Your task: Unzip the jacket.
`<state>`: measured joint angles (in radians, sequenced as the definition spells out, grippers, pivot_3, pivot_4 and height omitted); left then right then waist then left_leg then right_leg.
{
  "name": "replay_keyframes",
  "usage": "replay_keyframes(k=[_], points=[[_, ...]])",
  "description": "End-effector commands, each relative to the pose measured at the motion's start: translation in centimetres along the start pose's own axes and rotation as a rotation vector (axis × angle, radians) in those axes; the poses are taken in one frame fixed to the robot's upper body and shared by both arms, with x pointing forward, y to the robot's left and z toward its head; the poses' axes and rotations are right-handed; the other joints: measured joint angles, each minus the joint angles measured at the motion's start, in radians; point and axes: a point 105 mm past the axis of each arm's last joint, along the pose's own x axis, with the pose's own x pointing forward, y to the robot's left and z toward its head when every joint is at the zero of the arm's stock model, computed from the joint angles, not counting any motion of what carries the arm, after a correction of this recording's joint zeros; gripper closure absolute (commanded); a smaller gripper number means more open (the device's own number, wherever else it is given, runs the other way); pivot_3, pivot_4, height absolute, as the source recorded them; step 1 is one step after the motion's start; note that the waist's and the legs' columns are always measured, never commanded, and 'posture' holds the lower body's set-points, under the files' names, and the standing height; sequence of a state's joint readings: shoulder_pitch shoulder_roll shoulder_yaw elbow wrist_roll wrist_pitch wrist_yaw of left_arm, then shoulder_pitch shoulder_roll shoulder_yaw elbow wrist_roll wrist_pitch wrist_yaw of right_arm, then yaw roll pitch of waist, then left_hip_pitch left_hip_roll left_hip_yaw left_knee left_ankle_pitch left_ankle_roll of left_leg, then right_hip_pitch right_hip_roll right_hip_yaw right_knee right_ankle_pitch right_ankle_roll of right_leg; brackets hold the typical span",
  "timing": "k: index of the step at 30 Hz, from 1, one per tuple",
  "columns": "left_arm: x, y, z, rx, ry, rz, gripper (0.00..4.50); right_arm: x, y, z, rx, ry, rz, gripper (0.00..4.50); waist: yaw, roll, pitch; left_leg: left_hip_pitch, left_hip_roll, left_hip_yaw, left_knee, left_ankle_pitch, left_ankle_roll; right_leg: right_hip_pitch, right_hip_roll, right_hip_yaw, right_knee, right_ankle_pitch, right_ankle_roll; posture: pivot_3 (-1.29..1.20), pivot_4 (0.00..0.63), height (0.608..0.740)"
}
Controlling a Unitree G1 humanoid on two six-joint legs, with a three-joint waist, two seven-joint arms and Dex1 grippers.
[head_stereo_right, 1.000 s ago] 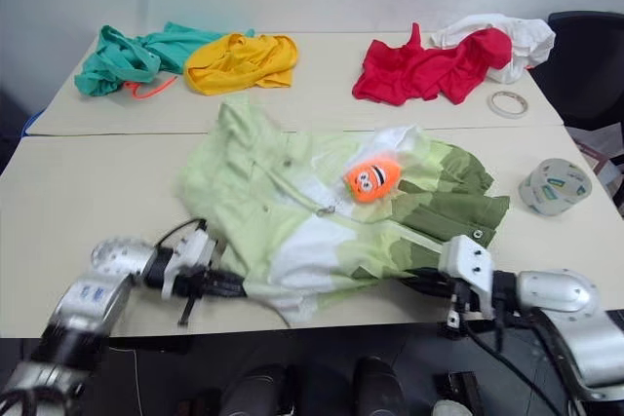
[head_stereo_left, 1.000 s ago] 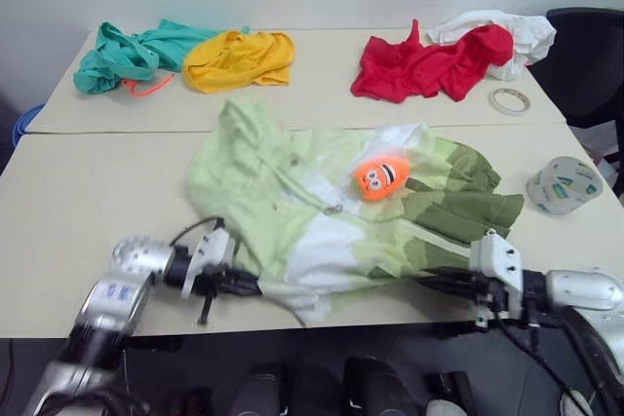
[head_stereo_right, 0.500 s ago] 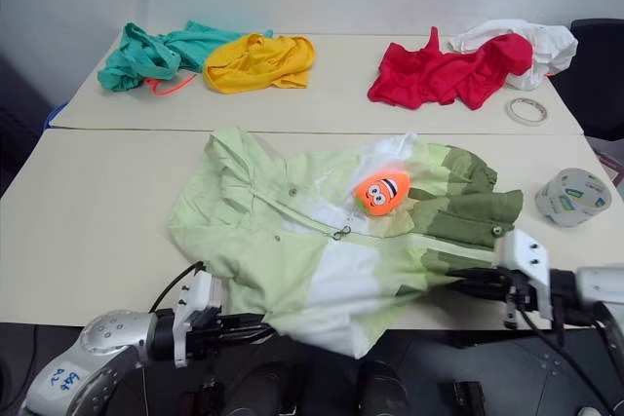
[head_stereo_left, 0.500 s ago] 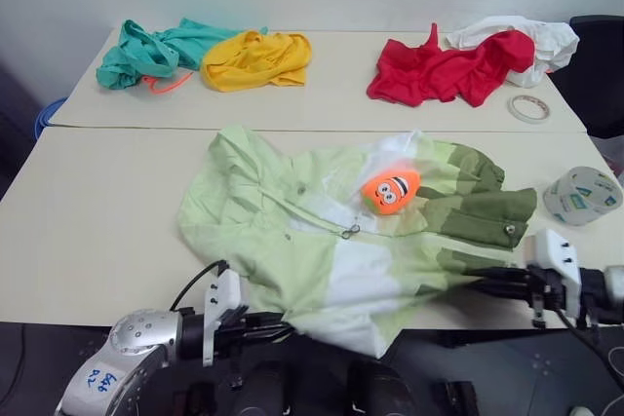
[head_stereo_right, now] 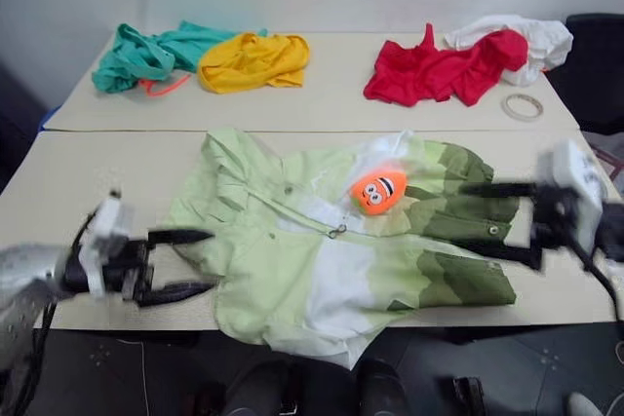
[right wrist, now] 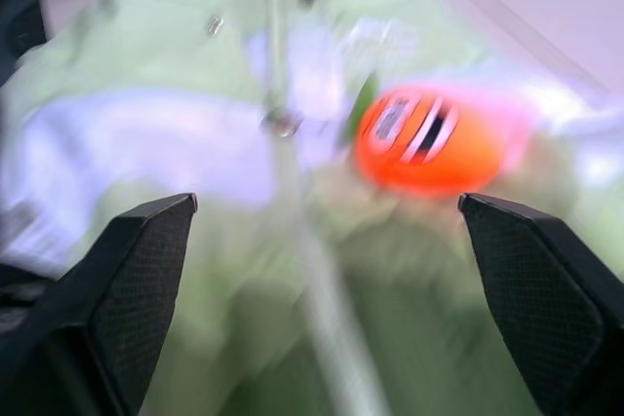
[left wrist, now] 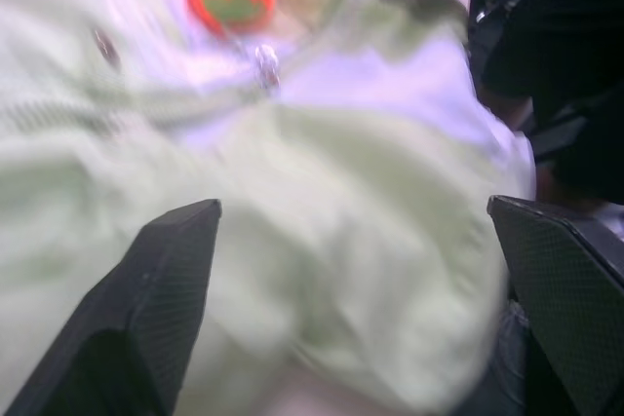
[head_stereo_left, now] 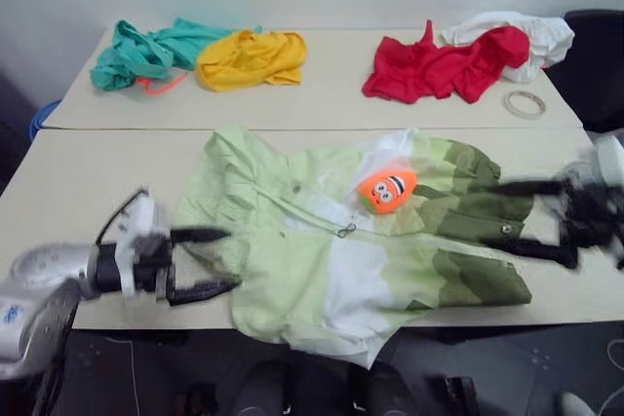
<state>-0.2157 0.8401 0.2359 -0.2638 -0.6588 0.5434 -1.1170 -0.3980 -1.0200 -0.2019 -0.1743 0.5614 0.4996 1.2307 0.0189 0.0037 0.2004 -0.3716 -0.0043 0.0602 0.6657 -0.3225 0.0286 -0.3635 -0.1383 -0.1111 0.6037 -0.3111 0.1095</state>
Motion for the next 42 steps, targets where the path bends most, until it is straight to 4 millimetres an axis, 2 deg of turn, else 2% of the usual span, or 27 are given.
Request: replay_keyframes(k=[1,3,4,6,8,9,11,16,19,21,24,30,33,37,42], points=[[1.7,1.8,-1.1,0.039,0.028,0.000,0.03,4.4,-2.2,-2.2,-0.087,0.076,-0.055,0.00,-0.004,-0.002,-0.001,0.001,0.000,0.001,-0.001,0.001,0.001,0.000,0.002,0.000,0.000,0.000,0.000,0.00,0.150,0.740],[3.2,2.7,-1.8,0.085,0.047,-0.025,0.03,7.0,-3.6,-2.2,-0.116,0.052,-0.084,0.00,-0.009,-0.002,-0.001,-0.001,0.001,0.006,-0.002,0.003,0.001,-0.004,0.007,0.000,0.005,0.000,0.000,0.00,0.150,0.740],[4.1,3.2,-2.1,0.107,0.049,-0.036,0.03,8.3,-4.0,-2.6,-0.111,0.066,-0.071,0.00,-0.012,-0.002,-0.001,-0.007,-0.001,0.009,-0.002,0.005,0.003,-0.012,0.009,-0.003,0.009,0.000,0.000,0.00,0.150,0.740],[5.9,3.8,-3.1,0.174,0.095,-0.087,0.03,10.7,-4.2,-3.6,-0.153,0.131,-0.015,0.00,-0.016,-0.003,-0.001,-0.017,-0.002,0.009,0.001,0.006,0.004,-0.022,0.009,-0.005,0.013,0.000,0.001,0.00,0.150,0.740],[7.1,4.0,-3.8,0.228,0.128,-0.133,0.03,12.2,-4.2,-4.0,-0.181,0.169,0.031,0.00,-0.019,-0.003,-0.001,-0.028,-0.003,0.009,0.006,0.006,0.005,-0.032,0.007,-0.011,0.018,0.000,0.001,0.00,0.150,0.740],[7.4,4.1,-4.0,0.239,0.131,-0.144,0.03,12.5,-4.3,-4.2,-0.173,0.180,0.044,0.00,-0.020,-0.003,-0.001,-0.032,-0.003,0.008,0.009,0.006,0.006,-0.033,0.007,-0.014,0.018,0.000,0.001,0.00,0.150,0.740],[8.0,4.6,-4.5,0.260,0.154,-0.140,0.00,12.8,-3.9,-4.6,-0.179,0.221,0.101,0.39,-0.019,-0.003,-0.001,-0.034,-0.003,0.007,0.011,0.006,0.006,-0.033,0.006,-0.018,0.018,0.000,0.001,0.00,0.150,0.740],[9.2,6.0,-5.9,0.282,0.173,-0.032,0.00,11.9,-3.8,-4.6,-0.166,0.244,0.147,1.87,-0.020,-0.003,-0.001,-0.033,-0.002,0.004,0.017,0.007,0.007,-0.031,0.005,-0.019,0.021,0.002,0.003,0.00,0.150,0.740],[9.7,6.4,-6.7,0.281,0.169,0.023,0.00,10.8,-4.1,-4.2,-0.171,0.231,0.134,1.94,-0.015,-0.003,-0.001,-0.032,-0.002,0.004,0.018,0.011,0.008,-0.029,0.005,-0.017,0.023,0.004,0.006,0.00,0.150,0.740],[9.9,6.4,-7.3,0.251,0.174,0.043,0.00,9.9,-4.3,-4.0,-0.159,0.224,0.120,1.94,-0.013,-0.003,-0.001,-0.032,-0.003,0.003,0.018,0.012,0.008,-0.029,0.004,-0.017,0.023,0.005,0.006,0.00,0.150,0.740],[9.5,6.2,-9.1,0.149,0.217,0.068,0.00,7.0,-4.2,-4.0,-0.112,0.213,0.091,1.94,-0.002,-0.003,-0.001,-0.032,-0.003,0.003,0.018,0.012,0.008,-0.029,0.004,-0.017,0.022,0.005,0.006,0.00,0.150,0.740],[8.3,4.9,-12.1,-0.008,0.303,0.067,0.00,0.5,-4.6,-5.6,-0.037,0.252,-0.053,1.94,0.003,-0.003,-0.002,-0.027,-0.003,0.005,0.018,0.012,0.008,-0.026,0.004,-0.016,0.022,0.005,0.006,0.00,0.150,0.740],[7.9,4.4,-13.3,-0.051,0.335,0.071,0.00,-2.8,-4.7,-6.7,-0.002,0.290,-0.158,1.94,0.003,-0.001,-0.003,-0.015,-0.002,0.005,0.014,0.010,0.007,-0.014,0.004,-0.016,0.018,0.005,0.006,0.00,0.150,0.740],[7.7,4.2,-14.1,-0.093,0.363,0.091,0.00,-5.9,-3.9,-7.7,0.037,0.301,-0.234,1.94,0.002,0.004,-0.010,-0.011,0.000,0.005,0.013,0.007,0.006,-0.010,0.004,-0.015,0.016,0.005,0.006,0.00,0.150,0.740],[7.2,3.6,-15.4,-0.125,0.403,0.093,0.00,-12.1,-2.7,-9.8,0.105,0.397,-0.375,1.94,0.004,0.010,-0.013,-0.002,-0.001,0.008,0.007,0.007,0.006,-0.003,0.004,-0.013,0.009,0.005,0.006,0.00,0.150,0.740]])
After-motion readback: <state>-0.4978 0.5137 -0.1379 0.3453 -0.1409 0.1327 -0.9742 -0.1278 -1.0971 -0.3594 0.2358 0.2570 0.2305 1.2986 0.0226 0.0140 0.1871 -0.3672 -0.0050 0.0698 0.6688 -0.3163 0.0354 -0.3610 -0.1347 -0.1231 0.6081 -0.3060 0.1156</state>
